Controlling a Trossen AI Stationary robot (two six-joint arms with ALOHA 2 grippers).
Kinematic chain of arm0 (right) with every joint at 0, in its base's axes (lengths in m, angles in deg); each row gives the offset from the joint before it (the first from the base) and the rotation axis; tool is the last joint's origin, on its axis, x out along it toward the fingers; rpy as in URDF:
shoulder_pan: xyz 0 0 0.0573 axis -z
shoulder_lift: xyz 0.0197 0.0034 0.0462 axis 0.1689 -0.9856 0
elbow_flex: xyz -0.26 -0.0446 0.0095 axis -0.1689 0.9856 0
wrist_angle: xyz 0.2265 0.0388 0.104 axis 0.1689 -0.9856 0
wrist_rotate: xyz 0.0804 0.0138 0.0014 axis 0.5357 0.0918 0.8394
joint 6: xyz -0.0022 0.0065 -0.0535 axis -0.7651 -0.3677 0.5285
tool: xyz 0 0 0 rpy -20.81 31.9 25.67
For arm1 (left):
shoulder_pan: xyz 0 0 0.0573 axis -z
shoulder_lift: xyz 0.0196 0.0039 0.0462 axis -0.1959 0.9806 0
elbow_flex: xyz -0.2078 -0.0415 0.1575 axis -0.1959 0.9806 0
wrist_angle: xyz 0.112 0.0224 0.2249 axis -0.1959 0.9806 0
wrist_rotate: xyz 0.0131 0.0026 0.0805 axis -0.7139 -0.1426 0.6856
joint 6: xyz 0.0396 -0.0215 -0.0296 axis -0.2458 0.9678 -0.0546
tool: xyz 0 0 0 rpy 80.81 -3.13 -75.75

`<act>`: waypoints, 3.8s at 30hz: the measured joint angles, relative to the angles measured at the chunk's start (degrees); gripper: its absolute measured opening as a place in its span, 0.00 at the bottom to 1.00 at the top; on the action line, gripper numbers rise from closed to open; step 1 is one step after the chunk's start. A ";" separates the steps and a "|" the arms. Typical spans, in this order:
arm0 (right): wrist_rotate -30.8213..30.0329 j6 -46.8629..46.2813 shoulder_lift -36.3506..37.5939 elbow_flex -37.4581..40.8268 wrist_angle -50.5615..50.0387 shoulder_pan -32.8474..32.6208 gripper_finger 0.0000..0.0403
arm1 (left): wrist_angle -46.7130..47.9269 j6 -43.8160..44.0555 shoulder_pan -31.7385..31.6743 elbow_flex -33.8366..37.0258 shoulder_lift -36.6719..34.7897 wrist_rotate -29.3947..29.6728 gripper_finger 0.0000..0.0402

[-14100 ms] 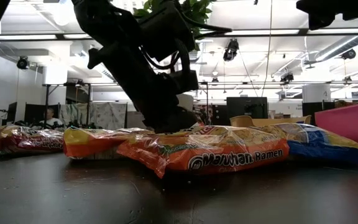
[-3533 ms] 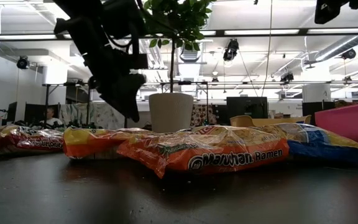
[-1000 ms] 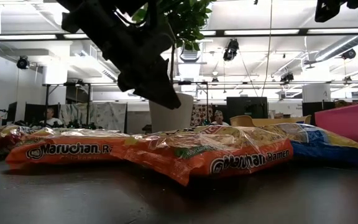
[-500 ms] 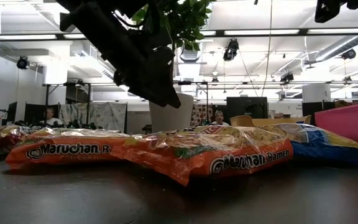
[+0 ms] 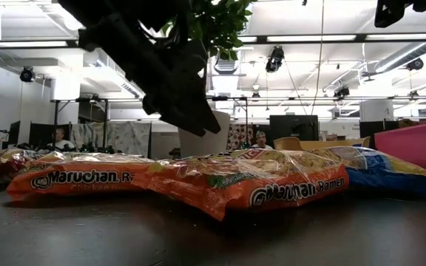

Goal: Sort Maruchan noodles
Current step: Put the orange noodle pack into the blue bin

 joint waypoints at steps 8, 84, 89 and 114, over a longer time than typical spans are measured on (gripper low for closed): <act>0.02 -0.01 0.00 0.00 0.02 0.00 0.13 | -20.19 0.10 -2.75 10.91 0.00 -4.62 0.71; 0.00 0.04 -0.02 0.00 0.17 -0.02 0.13 | -46.46 -4.59 -1.73 14.82 6.66 -5.21 0.00; 0.00 0.00 -0.02 0.00 0.44 0.00 0.13 | -45.08 -8.52 -0.71 14.80 -0.78 -4.58 0.00; -0.09 0.57 -0.07 0.00 0.48 -0.01 0.13 | 83.43 29.55 13.20 -31.82 -21.15 -7.19 0.00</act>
